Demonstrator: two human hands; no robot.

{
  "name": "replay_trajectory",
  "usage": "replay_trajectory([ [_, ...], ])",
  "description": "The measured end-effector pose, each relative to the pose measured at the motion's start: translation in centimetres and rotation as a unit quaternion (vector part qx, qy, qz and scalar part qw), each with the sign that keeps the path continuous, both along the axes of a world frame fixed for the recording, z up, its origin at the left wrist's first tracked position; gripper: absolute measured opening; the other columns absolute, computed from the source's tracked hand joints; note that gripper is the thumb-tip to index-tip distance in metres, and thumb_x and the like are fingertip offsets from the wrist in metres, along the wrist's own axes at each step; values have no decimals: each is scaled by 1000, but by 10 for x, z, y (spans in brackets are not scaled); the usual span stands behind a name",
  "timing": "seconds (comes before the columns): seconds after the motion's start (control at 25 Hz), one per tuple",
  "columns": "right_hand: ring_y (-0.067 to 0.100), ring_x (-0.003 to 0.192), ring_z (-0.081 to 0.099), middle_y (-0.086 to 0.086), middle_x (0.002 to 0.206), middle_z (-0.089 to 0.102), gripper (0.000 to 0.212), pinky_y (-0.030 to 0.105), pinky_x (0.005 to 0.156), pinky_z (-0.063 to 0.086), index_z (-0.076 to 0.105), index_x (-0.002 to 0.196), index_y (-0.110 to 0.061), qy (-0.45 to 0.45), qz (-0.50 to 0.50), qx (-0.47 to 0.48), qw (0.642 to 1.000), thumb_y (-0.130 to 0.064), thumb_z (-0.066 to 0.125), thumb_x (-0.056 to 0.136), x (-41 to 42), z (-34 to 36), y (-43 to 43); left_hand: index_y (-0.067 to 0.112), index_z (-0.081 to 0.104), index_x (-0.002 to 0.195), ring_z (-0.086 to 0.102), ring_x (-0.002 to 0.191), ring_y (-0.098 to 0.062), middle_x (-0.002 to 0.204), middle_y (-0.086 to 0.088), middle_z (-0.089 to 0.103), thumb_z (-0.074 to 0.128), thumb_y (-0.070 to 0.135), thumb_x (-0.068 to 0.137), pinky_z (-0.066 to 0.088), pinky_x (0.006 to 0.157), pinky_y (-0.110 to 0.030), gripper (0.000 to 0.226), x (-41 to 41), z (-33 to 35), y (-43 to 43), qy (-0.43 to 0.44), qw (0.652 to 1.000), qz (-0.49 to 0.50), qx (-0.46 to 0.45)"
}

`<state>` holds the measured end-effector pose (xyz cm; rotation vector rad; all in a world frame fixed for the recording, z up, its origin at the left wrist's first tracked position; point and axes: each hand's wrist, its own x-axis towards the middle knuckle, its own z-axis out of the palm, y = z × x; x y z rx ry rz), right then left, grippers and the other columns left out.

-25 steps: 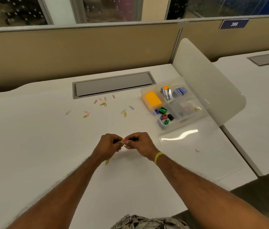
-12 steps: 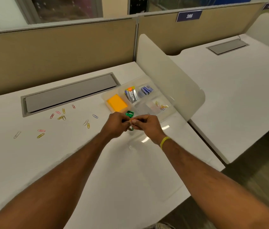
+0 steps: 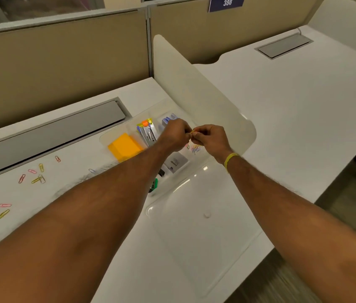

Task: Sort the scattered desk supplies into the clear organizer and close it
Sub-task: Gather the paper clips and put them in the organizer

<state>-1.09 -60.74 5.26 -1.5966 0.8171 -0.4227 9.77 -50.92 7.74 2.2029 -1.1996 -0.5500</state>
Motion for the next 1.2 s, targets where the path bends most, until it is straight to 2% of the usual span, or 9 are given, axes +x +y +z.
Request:
replay_trajectory([
  [0.08,26,94,69,15,101,72,20,35,90,56,69,107,-4,56,7,-78,995,-5,66,87,3,-4,-11,4,68,116,64,100,-23,112,-13,69,58,15,95,52,90,-36,26,1,-7,-12,-19,999,-18,28],
  [0.16,21,102,66,10,110,71,27,27,94,51,68,114,-6,99,26,-166,981,0,57,90,4,-5,-17,10,60,129,58,118,-23,130,-9,62,57,17,95,45,102,-42,35,3,-13,-15,-50,997,-36,53],
  [0.28,19,108,63,10,117,68,36,5,79,46,67,116,-5,118,36,-214,969,9,48,89,-1,-6,-18,18,49,139,46,132,-23,144,-4,51,54,21,96,37,109,-42,43,9,-21,-5,-76,995,-27,57],
  [0.36,21,111,62,11,122,65,36,0,68,45,65,119,-5,120,41,-218,968,8,48,90,-4,-10,-15,20,46,142,42,134,-24,146,-3,48,54,24,96,36,107,-40,46,12,-25,8,-74,996,-14,50],
  [0.52,21,115,60,8,127,62,35,23,89,52,59,126,-9,110,71,-206,970,-6,62,91,-10,-10,7,20,41,144,41,135,-24,147,-3,46,60,40,91,36,108,-46,59,7,-31,47,-106,992,-27,59],
  [0.72,20,126,49,5,137,54,53,31,109,37,49,137,-15,132,158,-273,940,-22,68,88,-20,-11,56,23,34,146,35,138,-23,151,-4,40,59,62,82,33,110,-46,79,-6,-37,112,-166,983,-9,72],
  [0.88,20,135,39,3,146,44,61,34,110,33,42,142,-20,122,201,-272,933,-27,69,87,-27,-8,103,26,22,151,16,147,-25,160,-2,20,48,76,78,18,117,-55,92,-25,-42,174,-140,986,20,85],
  [1.0,21,141,30,3,153,34,70,40,115,30,34,146,-22,113,250,-309,911,-32,69,87,-31,-11,143,31,6,153,2,150,-23,163,2,3,36,84,71,5,118,-55,103,-39,-42,215,-127,984,46,112],
  [1.2,20,149,10,-1,162,10,87,40,118,17,14,153,-29,142,309,-383,859,-46,67,85,-34,-23,206,31,4,154,-5,150,-22,163,2,-4,26,90,68,2,119,-56,107,-52,-47,291,-143,977,77,137],
])
